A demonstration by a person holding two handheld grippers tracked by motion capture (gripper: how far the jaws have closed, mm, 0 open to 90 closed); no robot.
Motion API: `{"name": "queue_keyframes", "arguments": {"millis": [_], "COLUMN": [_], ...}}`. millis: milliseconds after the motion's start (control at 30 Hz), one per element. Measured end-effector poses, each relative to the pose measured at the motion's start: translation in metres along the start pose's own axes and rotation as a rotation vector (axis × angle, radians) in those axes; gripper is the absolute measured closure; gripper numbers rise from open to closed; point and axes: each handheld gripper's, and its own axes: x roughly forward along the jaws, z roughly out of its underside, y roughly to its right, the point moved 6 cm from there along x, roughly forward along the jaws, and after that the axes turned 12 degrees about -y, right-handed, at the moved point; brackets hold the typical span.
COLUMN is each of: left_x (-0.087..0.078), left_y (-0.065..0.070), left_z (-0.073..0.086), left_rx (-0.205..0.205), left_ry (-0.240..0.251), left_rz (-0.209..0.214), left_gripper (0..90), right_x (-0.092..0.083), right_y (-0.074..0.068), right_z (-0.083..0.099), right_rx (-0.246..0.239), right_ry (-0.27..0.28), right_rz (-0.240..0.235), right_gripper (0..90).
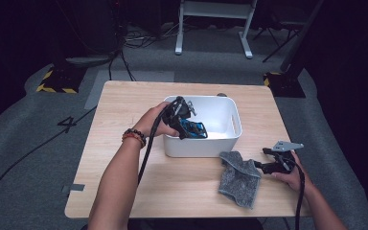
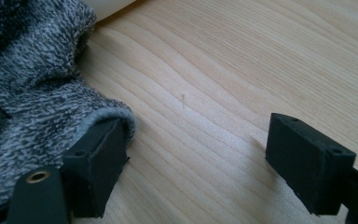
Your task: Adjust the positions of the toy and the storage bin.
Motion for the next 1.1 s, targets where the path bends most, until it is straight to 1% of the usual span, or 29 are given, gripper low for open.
{"name": "queue_keyframes", "arguments": {"millis": [100, 233, 300, 367, 467, 567, 633, 733, 767, 833, 867, 967, 1000, 1100], "left_x": [-0.0002, 0.0004, 0.0009, 0.0012, 0.0016, 0.002, 0.0025, 0.0008, -0.0003, -0.0021, -0.0024, -0.0034, -0.0034, -0.0035], "left_y": [-0.0002, 0.0007, 0.0012, 0.0017, 0.0024, 0.0028, 0.0031, 0.0031, 0.0035, 0.0037, 0.0041, 0.0038, 0.0041, 0.0041], "left_z": [-0.0008, -0.0014, -0.0012, -0.001, 0.0001, 0.0002, 0.0005, 0.0008, 0.0008, 0.0006, 0.0005, 0.0016, 0.002, 0.0027], "left_rx": [0.011, -0.001, -0.003, -0.013, -0.029, -0.035, -0.04, -0.041, -0.042, -0.038, -0.041, -0.044, -0.045, -0.035], "left_ry": [-0.024, -0.038, -0.039, -0.03, -0.036, -0.036, -0.042, -0.04, -0.033, -0.026, -0.018, -0.025, -0.027, -0.028], "left_rz": [0.002, 0.01, 0.019, 0.021, 0.028, 0.034, 0.047, 0.028, 0.031, 0.019, 0.022, 0.007, 0.01, 0.0], "left_gripper": [24.1, 24.0, 24.0, 23.9, 23.9, 23.7, 23.6, 23.3, 23.3, 23.3, 23.3, 23.3, 23.3, 23.3], "right_x": [0.0, 0.0001, 0.0001, 0.0, 0.0001, 0.0001, 0.0001, 0.0001, 0.0001, 0.0001, 0.0002, 0.0002, 0.0003, 0.0003], "right_y": [0.0, 0.0, 0.0, 0.0, -0.0001, 0.0, 0.0, 0.0, 0.0, 0.0, -0.0001, 0.0, -0.0001, -0.0001], "right_z": [0.0, 0.0, 0.0, 0.0, 0.0, 0.0, 0.0, -0.0001, 0.0, -0.0001, -0.0002, -0.0003, -0.0002, -0.0003], "right_rx": [0.0, 0.0, 0.0, 0.0, 0.0, 0.0, 0.0, 0.0, 0.0, -0.001, -0.001, -0.003, -0.003, -0.002], "right_ry": [0.0, 0.001, 0.001, 0.001, 0.001, 0.001, 0.001, 0.001, 0.0, 0.001, 0.0, 0.0, 0.0, 0.0], "right_rz": [0.0, -0.002, -0.002, -0.002, -0.002, -0.002, -0.002, -0.003, -0.003, -0.004, -0.003, -0.002, -0.002, -0.002], "right_gripper": [20.4, 20.4, 20.4, 20.4, 20.4, 20.4, 20.4, 20.3, 20.3, 20.2, 20.1, 20.0, 20.0, 20.0]}}
